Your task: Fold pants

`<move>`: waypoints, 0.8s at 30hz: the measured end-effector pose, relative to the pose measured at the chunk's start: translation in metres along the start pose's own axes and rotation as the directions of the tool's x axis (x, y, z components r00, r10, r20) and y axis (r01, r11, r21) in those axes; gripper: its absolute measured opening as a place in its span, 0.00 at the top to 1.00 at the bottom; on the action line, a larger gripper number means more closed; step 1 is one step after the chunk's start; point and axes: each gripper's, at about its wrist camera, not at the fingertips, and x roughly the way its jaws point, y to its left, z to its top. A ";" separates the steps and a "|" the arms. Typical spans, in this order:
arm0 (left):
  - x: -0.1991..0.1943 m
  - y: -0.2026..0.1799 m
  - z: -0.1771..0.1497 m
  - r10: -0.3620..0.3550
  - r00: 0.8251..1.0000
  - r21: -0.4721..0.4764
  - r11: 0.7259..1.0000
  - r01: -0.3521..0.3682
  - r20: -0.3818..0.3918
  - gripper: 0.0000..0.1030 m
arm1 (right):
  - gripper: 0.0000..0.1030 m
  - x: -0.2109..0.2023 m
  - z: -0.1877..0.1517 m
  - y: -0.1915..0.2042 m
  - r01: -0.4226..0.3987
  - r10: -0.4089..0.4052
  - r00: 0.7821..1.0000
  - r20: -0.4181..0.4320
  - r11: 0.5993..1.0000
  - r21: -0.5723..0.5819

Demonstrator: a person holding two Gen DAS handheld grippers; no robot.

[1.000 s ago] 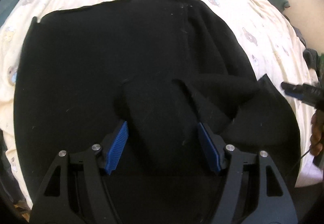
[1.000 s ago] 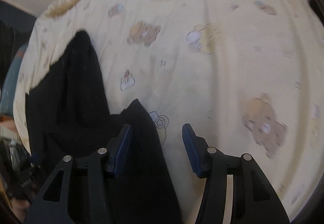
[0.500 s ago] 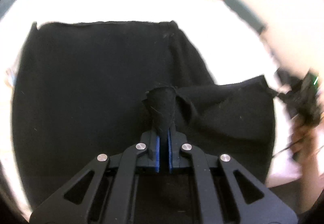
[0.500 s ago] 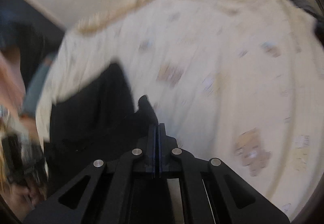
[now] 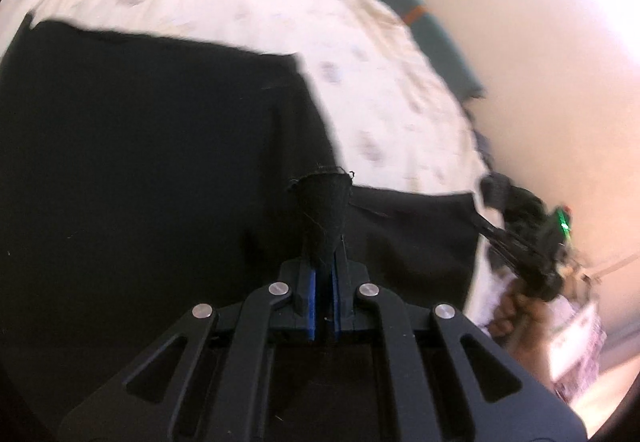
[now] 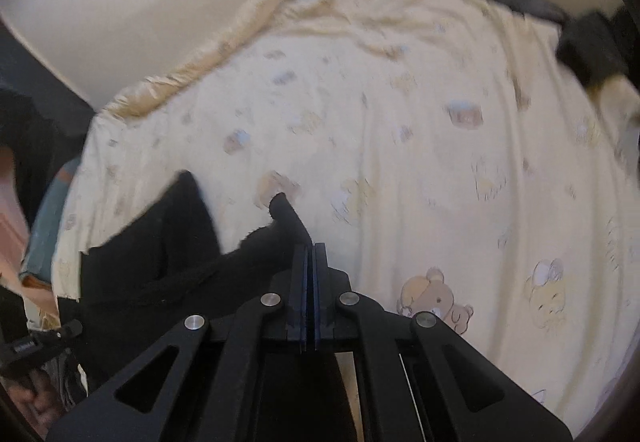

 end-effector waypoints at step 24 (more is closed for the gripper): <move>-0.068 0.075 0.074 0.379 0.922 0.055 0.922 -0.384 0.080 0.96 | 0.99 0.092 0.069 0.153 -0.065 0.034 0.996 -0.078 0.897 -0.437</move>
